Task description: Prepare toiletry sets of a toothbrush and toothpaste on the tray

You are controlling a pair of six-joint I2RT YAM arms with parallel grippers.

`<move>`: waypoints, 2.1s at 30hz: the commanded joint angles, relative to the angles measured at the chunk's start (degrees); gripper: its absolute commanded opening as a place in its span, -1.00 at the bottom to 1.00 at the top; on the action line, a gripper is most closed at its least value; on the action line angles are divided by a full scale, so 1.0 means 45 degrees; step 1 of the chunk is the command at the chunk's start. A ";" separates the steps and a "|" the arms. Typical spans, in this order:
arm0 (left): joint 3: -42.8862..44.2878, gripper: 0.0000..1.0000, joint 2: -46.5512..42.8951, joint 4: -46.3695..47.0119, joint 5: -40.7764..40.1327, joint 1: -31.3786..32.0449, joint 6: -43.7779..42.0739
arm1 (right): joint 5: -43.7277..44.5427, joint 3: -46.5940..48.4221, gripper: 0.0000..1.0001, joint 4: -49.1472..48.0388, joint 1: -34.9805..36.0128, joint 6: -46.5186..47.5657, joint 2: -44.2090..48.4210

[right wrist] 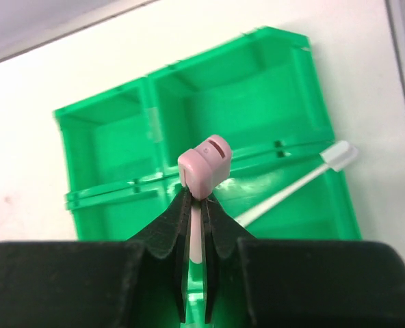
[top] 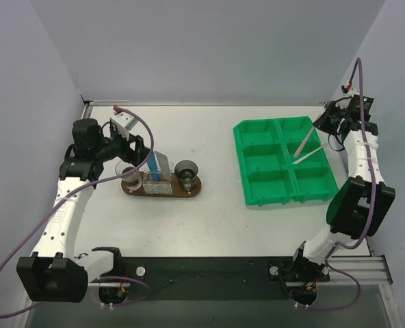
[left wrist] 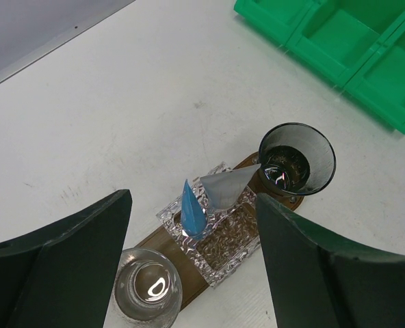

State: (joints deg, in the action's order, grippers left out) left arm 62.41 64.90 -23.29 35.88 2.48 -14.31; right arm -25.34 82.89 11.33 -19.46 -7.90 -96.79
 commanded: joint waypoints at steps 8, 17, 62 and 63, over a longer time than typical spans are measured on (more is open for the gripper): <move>0.0252 0.67 0.0361 0.1269 0.0796 0.0308 0.0288 | -0.0792 0.0036 -1.00 0.0079 0.1454 -0.0002 0.1607; 0.1284 0.65 0.0733 0.2147 0.1733 0.1225 0.1771 | -0.3038 0.0348 -1.00 0.0254 0.2448 0.0564 0.2680; 0.4724 0.39 0.4385 0.6952 0.2984 0.7339 0.7787 | -0.7337 0.0837 -1.00 -0.0233 0.9013 0.0584 0.5689; 0.4705 0.30 0.4385 0.7030 0.3023 0.7359 0.7866 | -0.7298 0.0779 -1.00 -0.0253 0.9032 0.0565 0.5670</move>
State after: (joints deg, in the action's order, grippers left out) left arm 81.69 84.51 2.15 48.31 35.31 18.04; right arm -57.32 86.52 13.89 20.53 -5.58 -73.52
